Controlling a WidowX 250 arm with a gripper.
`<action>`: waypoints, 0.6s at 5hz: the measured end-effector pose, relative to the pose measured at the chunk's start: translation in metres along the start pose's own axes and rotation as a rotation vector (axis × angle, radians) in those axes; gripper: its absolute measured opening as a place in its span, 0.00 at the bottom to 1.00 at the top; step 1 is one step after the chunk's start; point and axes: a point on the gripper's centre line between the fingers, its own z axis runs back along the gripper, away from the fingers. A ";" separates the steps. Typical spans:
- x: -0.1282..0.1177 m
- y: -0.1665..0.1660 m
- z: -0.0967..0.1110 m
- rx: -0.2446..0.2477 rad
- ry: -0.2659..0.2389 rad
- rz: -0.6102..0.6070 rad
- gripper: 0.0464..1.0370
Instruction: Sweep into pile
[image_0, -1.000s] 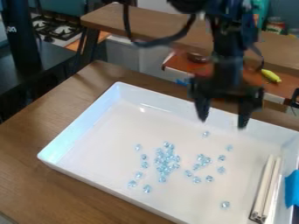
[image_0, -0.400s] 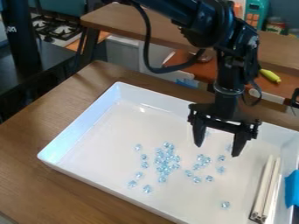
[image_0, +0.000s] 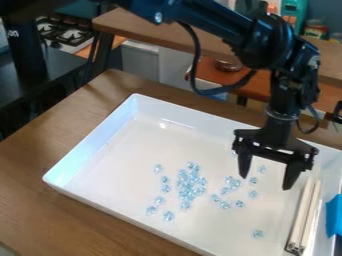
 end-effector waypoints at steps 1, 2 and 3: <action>0.001 -0.011 -0.003 0.007 -0.009 0.002 0.96; -0.005 -0.020 -0.004 0.011 -0.008 -0.016 0.96; -0.006 -0.038 -0.006 0.017 -0.027 -0.033 0.96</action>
